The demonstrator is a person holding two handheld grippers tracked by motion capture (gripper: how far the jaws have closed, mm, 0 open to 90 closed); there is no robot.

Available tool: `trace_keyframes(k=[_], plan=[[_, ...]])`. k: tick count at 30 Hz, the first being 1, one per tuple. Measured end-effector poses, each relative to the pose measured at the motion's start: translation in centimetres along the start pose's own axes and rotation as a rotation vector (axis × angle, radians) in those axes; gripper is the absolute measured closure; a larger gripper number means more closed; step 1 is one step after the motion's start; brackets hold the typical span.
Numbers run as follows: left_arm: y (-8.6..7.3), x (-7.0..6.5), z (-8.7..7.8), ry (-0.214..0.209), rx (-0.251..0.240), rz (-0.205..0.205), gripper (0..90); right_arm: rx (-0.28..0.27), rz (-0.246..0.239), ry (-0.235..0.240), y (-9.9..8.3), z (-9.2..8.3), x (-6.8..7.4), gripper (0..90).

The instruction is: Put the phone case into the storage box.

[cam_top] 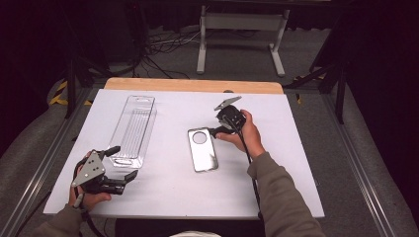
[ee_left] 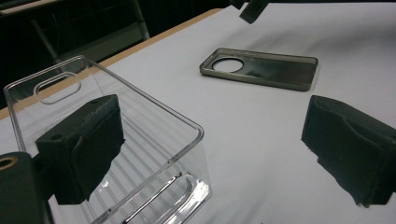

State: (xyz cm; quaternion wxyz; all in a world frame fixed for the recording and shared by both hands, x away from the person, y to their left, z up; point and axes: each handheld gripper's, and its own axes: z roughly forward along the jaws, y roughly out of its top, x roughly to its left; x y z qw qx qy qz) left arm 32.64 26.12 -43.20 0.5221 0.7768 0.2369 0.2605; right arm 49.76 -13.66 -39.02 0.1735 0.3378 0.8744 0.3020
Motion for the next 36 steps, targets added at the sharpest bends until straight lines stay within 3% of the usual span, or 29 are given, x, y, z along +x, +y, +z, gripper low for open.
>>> trace_keyframes(k=[10, 17, 28, 33, 36], plan=[[0.0, 0.0, -0.1, -0.006, -0.005, 0.008, 6.1, 0.113, -0.006, -0.007, 2.2, 2.8, 0.0, 24.7], [0.0, 0.0, -0.1, -0.013, -0.007, 0.000, 6.2, 0.197, -0.005, 0.022, 2.8, 4.9, 0.1, 32.4], [0.0, 0.2, -0.2, -0.031, -0.009, -0.008, 6.2, 0.308, 0.019, 0.062, 2.9, 6.7, -0.8, 59.6], [-0.2, 0.5, -0.2, -0.032, -0.010, -0.023, 6.2, 0.349, 0.034, 0.076, 3.5, 7.1, -1.2, 64.4], [-0.2, 0.4, -0.2, -0.035, -0.014, -0.023, 6.2, 0.388, 0.023, 0.084, 3.9, 7.4, -0.8, 75.7]])
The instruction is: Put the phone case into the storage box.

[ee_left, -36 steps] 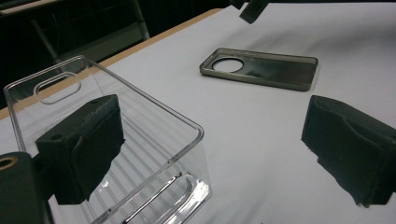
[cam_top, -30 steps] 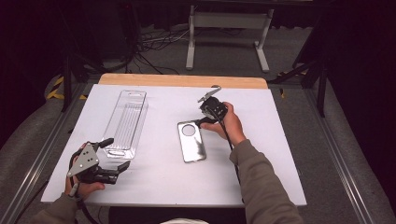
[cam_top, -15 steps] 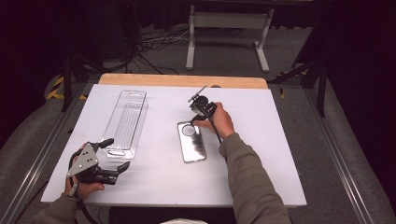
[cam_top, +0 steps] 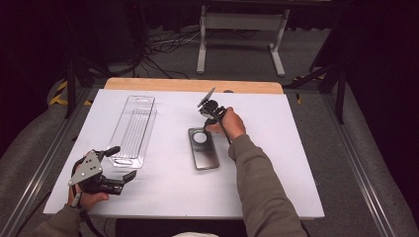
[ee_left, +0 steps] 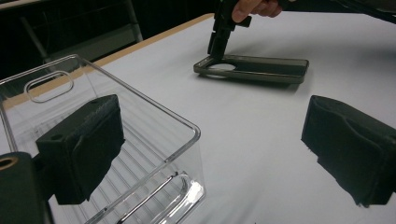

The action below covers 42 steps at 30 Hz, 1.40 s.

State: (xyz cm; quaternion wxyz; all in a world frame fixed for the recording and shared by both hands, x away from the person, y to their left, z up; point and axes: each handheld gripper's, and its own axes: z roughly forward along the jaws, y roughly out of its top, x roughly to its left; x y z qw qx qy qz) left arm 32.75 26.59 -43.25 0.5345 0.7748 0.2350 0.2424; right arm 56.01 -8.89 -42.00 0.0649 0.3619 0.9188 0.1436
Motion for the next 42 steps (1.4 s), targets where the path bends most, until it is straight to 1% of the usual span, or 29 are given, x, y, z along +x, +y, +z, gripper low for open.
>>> trace_keyframes(k=[1, 2, 3, 4, 5, 6, 10, 13, 16, 17, 18, 20, 21, 23, 25, 26, 27, 28, 29, 30, 31, 32, 33, 35, 37, 39, 40, 41, 42], plan=[[0.0, 0.1, 0.0, -0.006, 0.006, 0.003, 6.1, 0.007, 0.004, 0.009, 0.1, 0.0, 0.1, 78.4], [0.0, 0.1, 0.0, -0.008, 0.005, -0.001, 6.1, 0.017, -0.004, 0.002, 0.2, 0.0, 0.2, 78.8], [-0.1, 0.1, 0.0, -0.009, 0.007, -0.004, 6.1, 0.016, -0.008, -0.008, 0.3, 0.1, 0.3, 79.2], [-0.1, 0.2, 0.0, -0.009, 0.010, -0.005, 6.2, 0.036, -0.022, -0.038, 0.4, 0.1, 0.6, 81.7], [-0.1, 0.2, 0.0, -0.007, 0.008, -0.003, 6.2, 0.036, -0.022, -0.038, 0.4, 0.1, 0.6, 81.7], [-0.1, 0.2, 0.0, -0.004, -0.001, -0.011, 6.2, 0.045, -0.024, -0.053, 0.5, 0.1, 0.8, 82.4], [0.0, 0.0, 0.0, -0.014, 0.013, -0.002, 6.1, 0.047, -0.028, -0.076, 0.5, 0.1, 1.1, 83.2], [0.0, 0.0, 0.1, -0.014, 0.014, -0.007, 6.2, 0.039, -0.027, -0.075, 0.4, 0.0, 1.0, 83.7], [0.0, 0.1, 0.0, -0.012, 0.013, 0.001, 6.1, 0.016, -0.021, -0.072, 0.1, -0.1, 1.0, 84.0], [0.0, 0.1, 0.0, -0.007, 0.001, -0.008, 6.1, 0.001, -0.017, -0.070, -0.1, -0.1, 1.0, 84.0], [0.0, 0.1, 0.0, -0.008, 0.004, -0.012, 6.2, -0.020, -0.014, -0.071, -0.3, -0.4, 0.9, 84.1], [0.0, 0.0, 0.0, -0.008, 0.013, -0.005, 6.2, -0.044, -0.012, -0.068, -0.5, -0.9, 0.9, 84.1], [0.1, 0.0, -0.1, -0.008, 0.012, 0.000, 6.2, -0.063, -0.003, -0.077, -0.6, -1.2, 1.0, 84.2], [0.1, 0.0, -0.1, -0.003, 0.010, -0.001, 6.2, -0.091, 0.001, -0.082, -0.9, -1.7, 1.0, 84.2], [0.2, 0.0, 0.0, -0.001, 0.000, -0.011, 6.3, -0.142, 0.007, -0.079, -1.3, -2.7, 1.1, 84.2], [0.2, -0.1, 0.0, 0.000, 0.003, -0.010, 6.4, -0.161, 0.006, -0.092, -1.5, -3.1, 1.2, 84.2], [0.2, -0.1, 0.0, 0.000, 0.005, -0.010, 6.4, -0.175, -0.007, -0.104, -1.6, -3.6, 1.4, 84.2], [0.2, -0.1, 0.0, 0.000, 0.001, -0.010, 6.4, -0.184, -0.013, -0.106, -1.7, -3.8, 1.5, 84.2], [0.3, -0.1, 0.0, 0.001, -0.001, -0.023, 6.8, -0.207, -0.013, -0.113, -1.9, -4.3, 1.6, 84.2], [0.3, -0.1, 0.1, 0.014, -0.007, -0.026, 7.3, -0.231, -0.015, -0.117, -2.0, -4.7, 1.8, 84.3], [0.5, 0.0, 0.0, 0.020, -0.002, -0.037, 7.5, -0.256, -0.016, -0.115, -2.1, -5.2, 1.9, 84.3], [0.5, 0.0, 0.0, 0.025, -0.011, -0.045, 7.6, -0.289, -0.016, -0.117, -2.3, -5.8, 2.1, 84.3], [0.5, 0.0, 0.0, 0.029, -0.007, -0.049, 7.9, -0.302, -0.021, -0.122, -2.4, -6.1, 2.2, 84.3], [0.5, 0.0, 0.1, 0.037, 0.001, -0.049, 8.5, -0.326, -0.035, -0.149, -2.7, -6.8, 2.6, 84.2], [0.6, 0.0, 0.2, 0.050, -0.001, -0.053, 9.1, -0.352, -0.042, -0.155, -3.0, -7.3, 2.9, 84.2], [0.7, 0.0, 0.2, 0.051, 0.001, -0.064, 9.2, -0.384, -0.039, -0.162, -3.4, -7.7, 3.2, 84.2], [0.8, -0.1, 0.2, 0.053, -0.004, -0.063, 9.6, -0.397, -0.038, -0.165, -3.6, -7.9, 3.3, 84.3], [0.9, -0.2, 0.2, 0.053, 0.005, -0.060, 9.9, -0.412, -0.042, -0.176, -3.8, -8.2, 3.4, 84.2], [1.0, -0.2, 0.3, 0.055, -0.002, -0.057, 9.9, -0.429, -0.047, -0.191, -4.1, -8.6, 3.6, 84.2]])
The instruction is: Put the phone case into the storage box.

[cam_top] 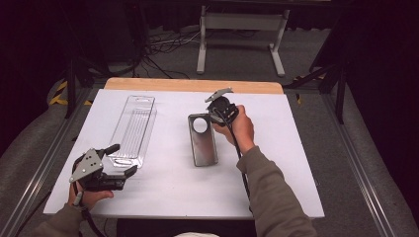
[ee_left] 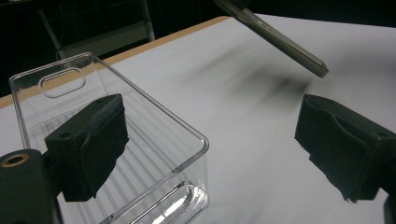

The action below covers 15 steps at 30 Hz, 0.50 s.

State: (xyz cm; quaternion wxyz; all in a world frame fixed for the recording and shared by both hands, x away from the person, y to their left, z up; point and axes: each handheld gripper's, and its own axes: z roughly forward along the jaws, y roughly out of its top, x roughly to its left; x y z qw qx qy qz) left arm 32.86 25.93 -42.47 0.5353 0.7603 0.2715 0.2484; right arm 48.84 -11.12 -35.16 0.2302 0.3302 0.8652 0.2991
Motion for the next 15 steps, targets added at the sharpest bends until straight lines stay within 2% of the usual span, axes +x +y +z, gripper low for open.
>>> trace_keyframes(k=[2, 4, 5, 8, 13, 15], plan=[[0.1, 0.0, 0.0, -0.003, 0.003, -0.001, 9.8, -0.017, 0.000, -0.010, -0.1, -0.3, 0.1, 84.2], [0.3, -0.1, 0.1, -0.002, 0.004, -0.006, 9.8, -0.058, 0.002, -0.034, -0.3, -1.1, 0.4, 84.3], [0.4, 0.0, 0.1, -0.010, 0.011, -0.007, 9.8, -0.071, -0.014, -0.048, -0.5, -1.5, 0.7, 84.3], [0.8, 0.0, 0.4, 0.008, 0.019, -0.013, 10.1, -0.107, -0.034, -0.056, -0.7, -2.4, 1.4, 84.3], [2.3, -0.1, 0.8, -0.010, -0.009, -0.030, 11.1, -0.181, -0.068, -0.103, -1.3, -3.9, 2.5, 84.2], [2.8, -0.1, 1.0, -0.024, -0.021, -0.035, 11.1, -0.192, -0.069, -0.110, -1.5, -4.1, 2.6, 84.2]])
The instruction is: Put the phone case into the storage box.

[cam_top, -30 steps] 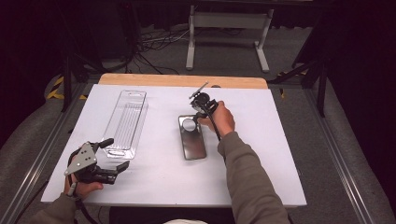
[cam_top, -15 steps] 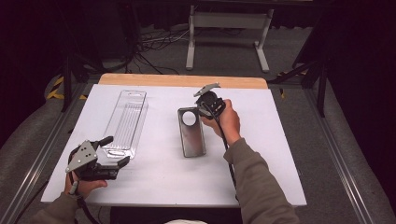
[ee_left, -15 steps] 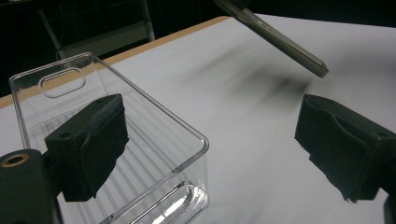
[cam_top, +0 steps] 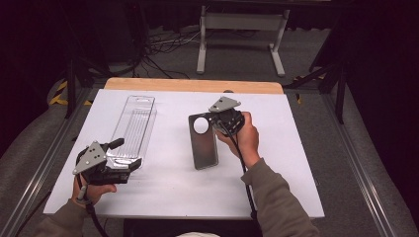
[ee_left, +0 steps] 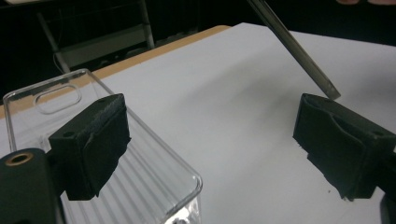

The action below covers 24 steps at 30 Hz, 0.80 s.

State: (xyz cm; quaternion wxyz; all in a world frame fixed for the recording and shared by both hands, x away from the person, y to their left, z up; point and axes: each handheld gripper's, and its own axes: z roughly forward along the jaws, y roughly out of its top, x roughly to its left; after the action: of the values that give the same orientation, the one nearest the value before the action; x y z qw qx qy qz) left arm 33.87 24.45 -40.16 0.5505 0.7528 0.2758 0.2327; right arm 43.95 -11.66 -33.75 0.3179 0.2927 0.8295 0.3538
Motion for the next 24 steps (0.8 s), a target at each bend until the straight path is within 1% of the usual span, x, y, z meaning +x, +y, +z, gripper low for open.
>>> trace_keyframes(k=[1, 3, 4, 5, 6, 7, 8, 9, 10, 11, 12, 13, 14, 15, 16, 17, 18, 21, 22, 23, 24], plan=[[0.3, -0.1, 0.2, -0.010, -0.008, -0.010, 11.2, -0.018, 0.003, -0.011, -0.2, -0.3, 0.1, 84.2], [1.0, -0.3, 0.8, -0.026, -0.021, -0.017, 11.5, -0.034, 0.016, -0.010, -0.6, -0.7, 0.1, 84.2], [1.0, -0.3, 0.8, -0.026, -0.021, -0.017, 11.5, -0.043, 0.023, -0.012, -0.7, -0.9, 0.1, 84.2], [1.7, -0.6, 1.3, -0.043, -0.018, -0.014, 11.6, -0.050, 0.026, -0.013, -0.7, -1.1, 0.2, 84.2], [2.0, -0.8, 1.7, -0.038, -0.033, -0.016, 11.7, -0.056, 0.020, -0.019, -0.8, -1.2, 0.2, 84.2], [2.0, -0.8, 1.7, -0.038, -0.033, -0.016, 11.7, -0.056, 0.020, -0.019, -0.8, -1.2, 0.2, 84.2], [2.5, -1.1, 2.1, -0.049, -0.037, -0.012, 11.7, -0.063, 0.013, -0.029, -0.9, -1.4, 0.3, 84.2], [2.8, -1.4, 2.4, -0.051, -0.038, -0.006, 11.6, -0.067, 0.004, -0.041, -1.0, -1.6, 0.4, 84.2], [3.1, -1.7, 2.8, -0.039, -0.044, 0.001, 11.7, -0.072, 0.004, -0.042, -1.1, -1.7, 0.5, 84.1], [3.4, -2.0, 3.3, -0.039, -0.038, 0.008, 11.8, -0.076, 0.005, -0.041, -1.2, -1.8, 0.5, 84.2], [3.8, -2.3, 3.8, -0.055, -0.031, 0.015, 11.7, -0.082, 0.004, -0.040, -1.3, -1.9, 0.5, 84.1], [4.0, -2.6, 4.2, -0.063, -0.038, 0.023, 11.7, -0.091, 0.002, -0.047, -1.4, -2.0, 0.6, 84.1], [4.3, -2.8, 4.6, -0.065, -0.028, 0.034, 11.6, -0.095, -0.002, -0.048, -1.5, -2.1, 0.7, 84.1], [4.4, -2.9, 4.9, -0.067, -0.030, 0.037, 11.4, -0.098, -0.009, -0.053, -1.5, -2.1, 0.7, 84.1], [4.6, -3.0, 5.2, -0.080, -0.039, 0.040, 11.2, -0.097, -0.010, -0.054, -1.5, -2.1, 0.8, 84.1], [4.6, -3.0, 5.2, -0.080, -0.039, 0.040, 11.3, -0.097, -0.010, -0.054, -1.5, -2.1, 0.8, 84.1], [4.9, -3.1, 5.6, -0.082, -0.038, 0.040, 11.3, -0.101, -0.010, -0.057, -1.6, -2.1, 0.9, 84.1], [5.4, -3.4, 6.6, -0.117, -0.030, 0.042, 14.3, -0.113, -0.017, -0.053, -1.6, -2.3, 1.1, 84.1], [5.6, -3.5, 6.9, -0.129, -0.030, 0.042, 14.7, -0.117, -0.017, -0.059, -1.7, -2.3, 1.2, 84.1], [5.8, -3.7, 7.2, -0.137, -0.033, 0.042, 14.8, -0.116, -0.021, -0.059, -1.7, -2.3, 1.3, 84.0], [5.9, -3.8, 7.5, -0.136, -0.030, 0.041, 14.8, -0.119, -0.023, -0.058, -1.7, -2.2, 1.5, 84.1]])
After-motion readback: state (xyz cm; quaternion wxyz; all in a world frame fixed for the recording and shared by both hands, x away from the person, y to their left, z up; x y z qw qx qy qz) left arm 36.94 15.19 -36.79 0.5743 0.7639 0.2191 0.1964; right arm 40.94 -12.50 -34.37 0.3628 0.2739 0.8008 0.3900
